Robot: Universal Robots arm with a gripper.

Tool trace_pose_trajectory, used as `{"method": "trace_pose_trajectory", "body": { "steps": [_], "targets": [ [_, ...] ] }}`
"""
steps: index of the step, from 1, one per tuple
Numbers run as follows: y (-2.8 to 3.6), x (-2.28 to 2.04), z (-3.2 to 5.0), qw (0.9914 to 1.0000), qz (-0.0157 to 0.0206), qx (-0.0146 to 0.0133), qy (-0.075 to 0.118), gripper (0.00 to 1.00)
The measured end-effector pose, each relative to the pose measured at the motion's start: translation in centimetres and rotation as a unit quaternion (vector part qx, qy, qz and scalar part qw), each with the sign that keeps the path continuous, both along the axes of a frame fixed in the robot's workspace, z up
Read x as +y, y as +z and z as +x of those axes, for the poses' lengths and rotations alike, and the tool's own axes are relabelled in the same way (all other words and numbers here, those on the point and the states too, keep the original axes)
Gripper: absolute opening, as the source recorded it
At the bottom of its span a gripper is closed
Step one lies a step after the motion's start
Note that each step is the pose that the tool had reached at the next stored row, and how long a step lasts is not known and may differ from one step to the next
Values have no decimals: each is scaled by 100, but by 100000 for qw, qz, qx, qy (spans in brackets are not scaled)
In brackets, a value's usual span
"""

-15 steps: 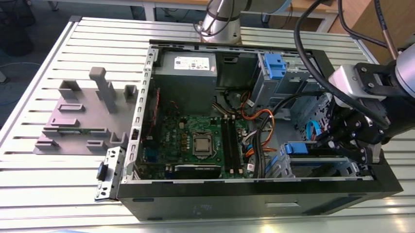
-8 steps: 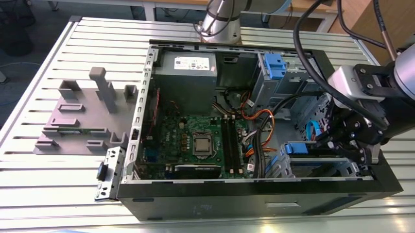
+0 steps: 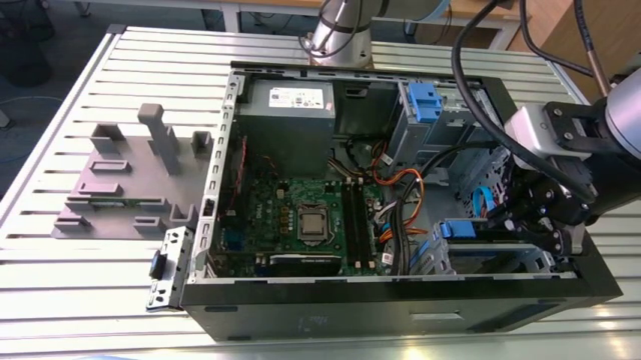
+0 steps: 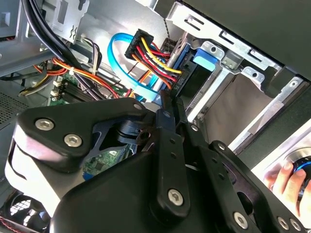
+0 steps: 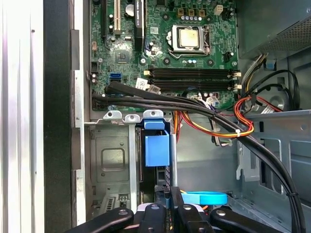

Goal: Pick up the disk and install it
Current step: 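Insert the second disk wire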

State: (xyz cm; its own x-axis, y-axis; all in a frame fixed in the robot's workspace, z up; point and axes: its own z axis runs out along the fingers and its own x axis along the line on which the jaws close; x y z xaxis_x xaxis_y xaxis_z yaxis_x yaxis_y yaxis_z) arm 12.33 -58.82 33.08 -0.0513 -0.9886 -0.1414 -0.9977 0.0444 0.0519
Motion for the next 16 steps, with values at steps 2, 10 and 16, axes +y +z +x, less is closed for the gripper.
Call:
{"method": "trace_pose_trajectory", "body": {
  "steps": [2, 10, 16],
  "targets": [
    [-1, 0, 0, 100000, 4, -1, 0, 16],
    [-4, 0, 0, 100000, 20, 0, 1, 24],
    [91, 0, 1, 100000, 13, 0, -2, 24]
  ]
}}
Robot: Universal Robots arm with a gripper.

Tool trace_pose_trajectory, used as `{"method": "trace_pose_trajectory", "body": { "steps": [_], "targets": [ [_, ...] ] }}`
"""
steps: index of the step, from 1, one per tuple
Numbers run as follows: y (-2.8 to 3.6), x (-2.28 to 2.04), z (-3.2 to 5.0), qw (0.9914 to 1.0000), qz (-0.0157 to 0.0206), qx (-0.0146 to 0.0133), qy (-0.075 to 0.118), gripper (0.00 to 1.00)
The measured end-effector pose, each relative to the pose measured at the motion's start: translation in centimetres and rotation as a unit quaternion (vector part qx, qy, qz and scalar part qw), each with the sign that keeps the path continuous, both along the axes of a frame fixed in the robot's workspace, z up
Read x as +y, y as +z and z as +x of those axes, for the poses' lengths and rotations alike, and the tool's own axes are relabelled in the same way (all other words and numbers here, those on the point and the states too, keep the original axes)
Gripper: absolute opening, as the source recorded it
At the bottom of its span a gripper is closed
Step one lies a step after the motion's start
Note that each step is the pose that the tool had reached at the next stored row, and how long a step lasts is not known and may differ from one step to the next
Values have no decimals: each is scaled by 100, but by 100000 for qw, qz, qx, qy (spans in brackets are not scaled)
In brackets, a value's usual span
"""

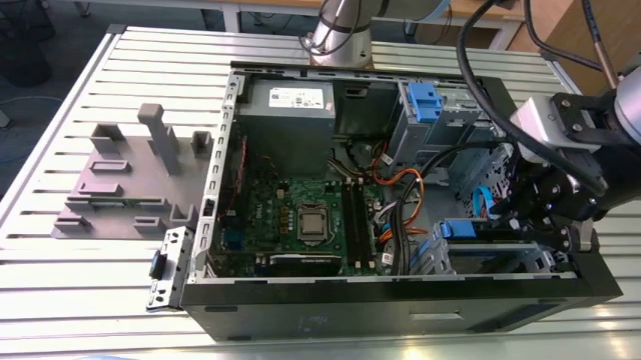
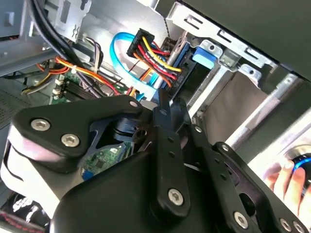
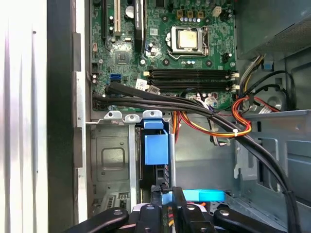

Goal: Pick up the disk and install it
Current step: 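Insert the second disk wire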

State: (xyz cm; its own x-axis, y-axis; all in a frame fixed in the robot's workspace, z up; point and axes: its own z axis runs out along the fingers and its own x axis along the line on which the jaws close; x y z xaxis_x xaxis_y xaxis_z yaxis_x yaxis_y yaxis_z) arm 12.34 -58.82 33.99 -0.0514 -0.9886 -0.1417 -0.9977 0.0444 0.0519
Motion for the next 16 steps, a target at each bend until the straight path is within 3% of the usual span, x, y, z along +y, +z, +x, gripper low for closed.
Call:
{"method": "trace_pose_trajectory", "body": {
  "steps": [2, 6, 10, 16],
  "targets": [
    [54, 0, 0, 100000, -7, -1, 2, 24],
    [59, 0, 0, 100000, 282, 36, 13, 24],
    [40, 0, 8, 99998, 449, 258, 298, 11],
    [-20, -1, 16, 99994, 469, 598, 750, 11]
  ]
}}
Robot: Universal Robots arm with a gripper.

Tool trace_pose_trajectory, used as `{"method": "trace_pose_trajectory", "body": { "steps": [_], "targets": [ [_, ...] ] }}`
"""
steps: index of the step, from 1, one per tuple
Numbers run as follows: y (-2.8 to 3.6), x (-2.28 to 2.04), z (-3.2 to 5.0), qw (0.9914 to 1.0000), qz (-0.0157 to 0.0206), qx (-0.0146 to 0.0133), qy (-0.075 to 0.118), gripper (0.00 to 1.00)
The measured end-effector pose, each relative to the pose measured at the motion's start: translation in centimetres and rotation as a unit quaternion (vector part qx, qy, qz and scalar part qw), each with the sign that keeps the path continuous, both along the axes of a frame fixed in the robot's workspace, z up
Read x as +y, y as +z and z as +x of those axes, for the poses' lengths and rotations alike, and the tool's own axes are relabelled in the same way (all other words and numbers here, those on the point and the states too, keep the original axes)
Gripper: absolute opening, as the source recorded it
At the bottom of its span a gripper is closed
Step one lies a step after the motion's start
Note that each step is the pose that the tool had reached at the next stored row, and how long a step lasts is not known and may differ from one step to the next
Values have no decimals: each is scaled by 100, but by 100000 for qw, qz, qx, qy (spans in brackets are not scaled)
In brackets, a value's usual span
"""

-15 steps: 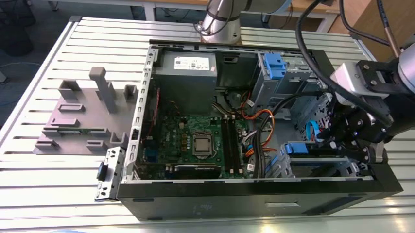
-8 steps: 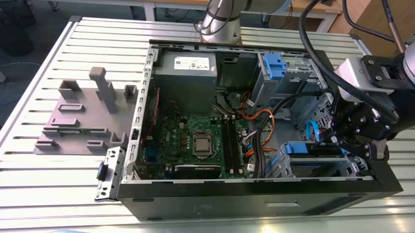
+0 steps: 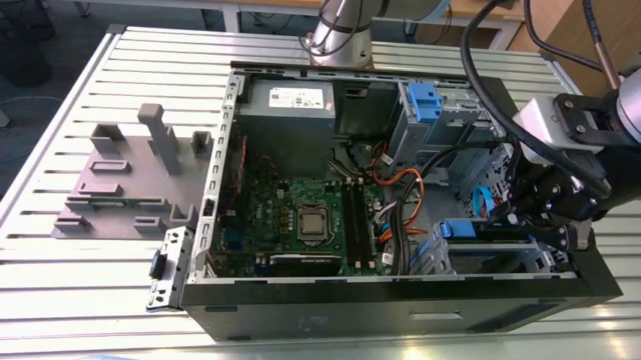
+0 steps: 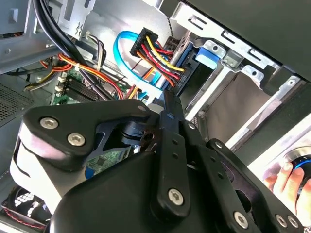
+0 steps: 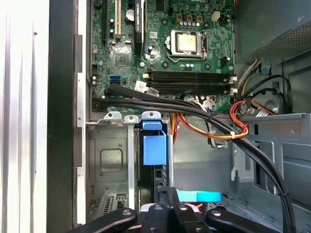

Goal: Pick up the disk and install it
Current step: 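Insert the second disk wire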

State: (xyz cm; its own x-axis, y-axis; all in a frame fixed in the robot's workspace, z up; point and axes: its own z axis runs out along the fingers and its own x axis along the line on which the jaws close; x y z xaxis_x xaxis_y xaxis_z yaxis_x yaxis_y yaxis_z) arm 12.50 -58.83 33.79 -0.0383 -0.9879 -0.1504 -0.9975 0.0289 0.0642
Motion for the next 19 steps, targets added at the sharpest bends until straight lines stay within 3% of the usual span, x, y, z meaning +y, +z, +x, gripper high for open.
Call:
{"method": "trace_pose_trajectory", "body": {
  "steps": [11, 15, 19],
  "targets": [
    [-74, -2, 0, 100000, -18, 119, 79, 11],
    [-65, -2, 13, 100000, 45, 119, 80, 11],
    [-4, -2, 52, 100000, 9, 134, 81, 11]
  ]
}}
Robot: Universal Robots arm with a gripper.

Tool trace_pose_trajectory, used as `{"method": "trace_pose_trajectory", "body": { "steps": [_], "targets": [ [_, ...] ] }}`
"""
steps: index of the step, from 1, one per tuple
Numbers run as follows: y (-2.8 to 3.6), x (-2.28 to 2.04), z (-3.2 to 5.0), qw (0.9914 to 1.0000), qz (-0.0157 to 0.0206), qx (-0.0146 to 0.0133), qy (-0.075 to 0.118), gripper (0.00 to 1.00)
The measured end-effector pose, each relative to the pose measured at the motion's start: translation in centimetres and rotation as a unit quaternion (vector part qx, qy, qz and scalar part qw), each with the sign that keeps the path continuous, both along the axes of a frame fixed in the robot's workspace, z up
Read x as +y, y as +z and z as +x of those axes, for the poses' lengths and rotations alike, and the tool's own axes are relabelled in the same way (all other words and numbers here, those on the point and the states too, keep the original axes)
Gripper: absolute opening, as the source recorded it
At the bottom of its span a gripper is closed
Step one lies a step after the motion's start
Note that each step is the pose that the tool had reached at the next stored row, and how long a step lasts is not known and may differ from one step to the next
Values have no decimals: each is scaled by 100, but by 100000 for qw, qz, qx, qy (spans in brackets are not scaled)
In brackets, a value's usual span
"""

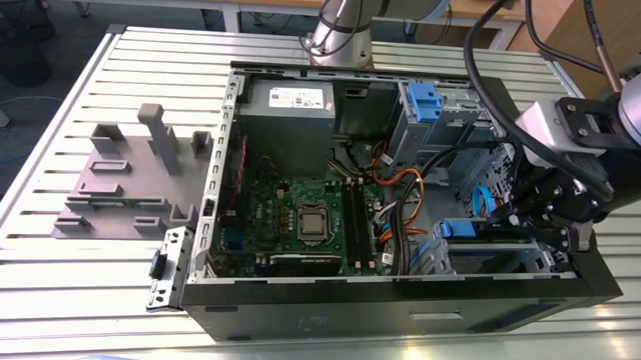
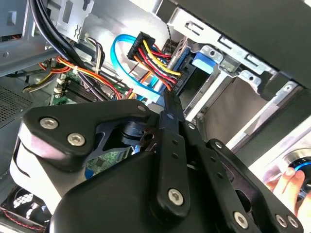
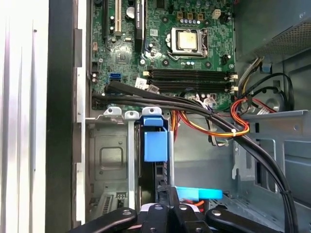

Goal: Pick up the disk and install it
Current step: 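Insert the second disk wire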

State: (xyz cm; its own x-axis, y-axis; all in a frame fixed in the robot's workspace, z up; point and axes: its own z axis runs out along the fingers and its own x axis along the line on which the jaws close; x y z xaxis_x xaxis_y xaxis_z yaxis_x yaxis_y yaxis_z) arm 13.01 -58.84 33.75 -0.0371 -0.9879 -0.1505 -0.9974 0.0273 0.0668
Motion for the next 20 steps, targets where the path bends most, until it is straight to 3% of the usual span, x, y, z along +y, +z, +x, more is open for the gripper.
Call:
{"method": "trace_pose_trajectory", "body": {
  "steps": [6, 14, 20],
  "targets": [
    [75, 0, 67, 100000, -1, 72, -1, 11],
    [265, 0, 98, 100000, -7, 135, -4, 11],
    [287, 0, 98, 100000, -7, 135, -2, 11]
  ]
}}
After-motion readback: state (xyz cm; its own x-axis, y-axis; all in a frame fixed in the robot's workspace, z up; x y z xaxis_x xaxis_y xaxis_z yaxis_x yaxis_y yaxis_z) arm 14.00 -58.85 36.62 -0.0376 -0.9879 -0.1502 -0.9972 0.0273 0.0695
